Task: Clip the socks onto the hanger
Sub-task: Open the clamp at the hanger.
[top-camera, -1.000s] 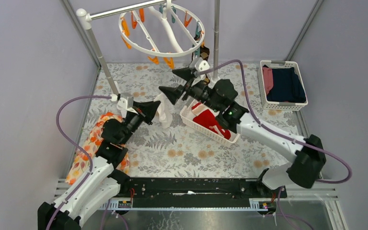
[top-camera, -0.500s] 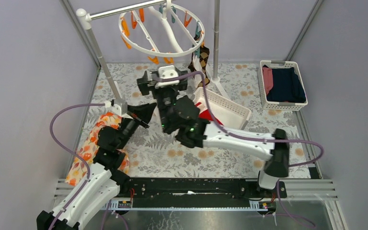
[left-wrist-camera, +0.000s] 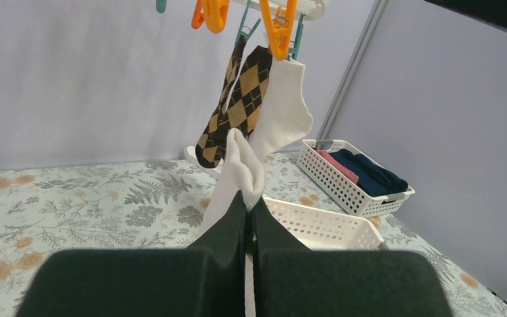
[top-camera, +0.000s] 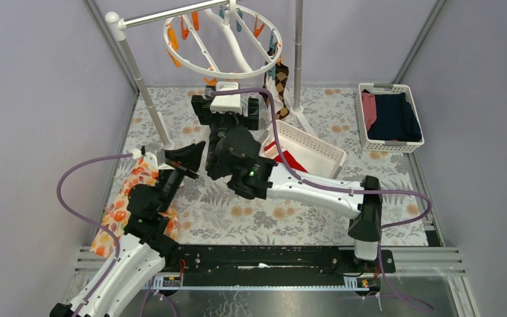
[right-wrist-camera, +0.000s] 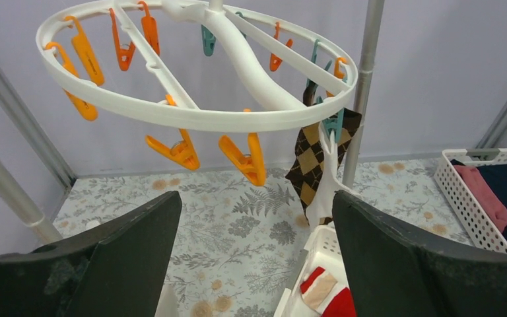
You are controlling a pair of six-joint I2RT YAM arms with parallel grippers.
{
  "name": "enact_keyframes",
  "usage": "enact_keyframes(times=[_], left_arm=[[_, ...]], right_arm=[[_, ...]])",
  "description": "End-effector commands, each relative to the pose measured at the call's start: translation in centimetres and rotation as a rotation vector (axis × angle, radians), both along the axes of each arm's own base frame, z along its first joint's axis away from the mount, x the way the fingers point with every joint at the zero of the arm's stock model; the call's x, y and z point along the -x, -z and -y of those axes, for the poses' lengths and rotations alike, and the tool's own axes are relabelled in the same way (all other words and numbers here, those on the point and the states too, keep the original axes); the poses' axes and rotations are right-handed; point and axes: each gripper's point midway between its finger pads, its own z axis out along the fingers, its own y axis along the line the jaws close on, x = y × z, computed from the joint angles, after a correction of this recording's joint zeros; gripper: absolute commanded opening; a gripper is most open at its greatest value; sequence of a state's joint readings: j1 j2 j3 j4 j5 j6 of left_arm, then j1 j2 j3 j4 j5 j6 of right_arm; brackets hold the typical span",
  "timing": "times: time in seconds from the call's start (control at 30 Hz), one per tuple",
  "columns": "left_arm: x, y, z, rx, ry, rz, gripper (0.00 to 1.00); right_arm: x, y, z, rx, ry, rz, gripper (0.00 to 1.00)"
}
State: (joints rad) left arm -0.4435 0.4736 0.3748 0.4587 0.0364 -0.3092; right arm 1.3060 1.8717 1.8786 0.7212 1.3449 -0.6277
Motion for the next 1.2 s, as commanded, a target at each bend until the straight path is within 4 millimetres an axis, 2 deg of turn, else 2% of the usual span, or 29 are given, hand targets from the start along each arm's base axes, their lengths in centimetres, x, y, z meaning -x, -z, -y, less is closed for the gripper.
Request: enact_keyframes(times=[0.0,0.13,0.23,0.37,0.67,0.9,1.17], left_arm=[[-0.4,0.7,-0.4,-0.018,-0.036,-0.004,0.0],[-0.7,1.2,-0.3,-0.029,-0.038,-0.016,0.0],[-0.9,1.9,-0.3,-0.046,-0.041,-0.028,0.0],[-1.1,1.9,-0.9,-0.043,-0.076,-0.029,0.0],[-1.3,2.3,-1.0,-0.049,-0.088,-0.036,0.0],[-1.3,2.2,-1.2,-0.049,-0.097,-0.032,0.0],[-1.2,2.2,-1.5,-0.049,-0.108,-0.029,0.0]], right_arm=[[-0.6,-2.2,1.9,-0.153,-0.049,-0.047,0.9],[-2.0,-1.8,2.0,-0.123,-0.061,-0.082,0.88],[-3.2,-1.7,0.9,-0.089,-0.063,-0.088,0.88],[-4.4,-1.9,1.1,-0.094,-0.052,-0.085,0.86],[-5.5,0.6,0.2,-0.104,-0.088,-0.155,0.83],[-6.1,1.6,-0.7,-0.06,-0.08,-0.159,0.8],[-7.4,0.7,-0.4,-0.005,-0.008,-0.109,0.77]])
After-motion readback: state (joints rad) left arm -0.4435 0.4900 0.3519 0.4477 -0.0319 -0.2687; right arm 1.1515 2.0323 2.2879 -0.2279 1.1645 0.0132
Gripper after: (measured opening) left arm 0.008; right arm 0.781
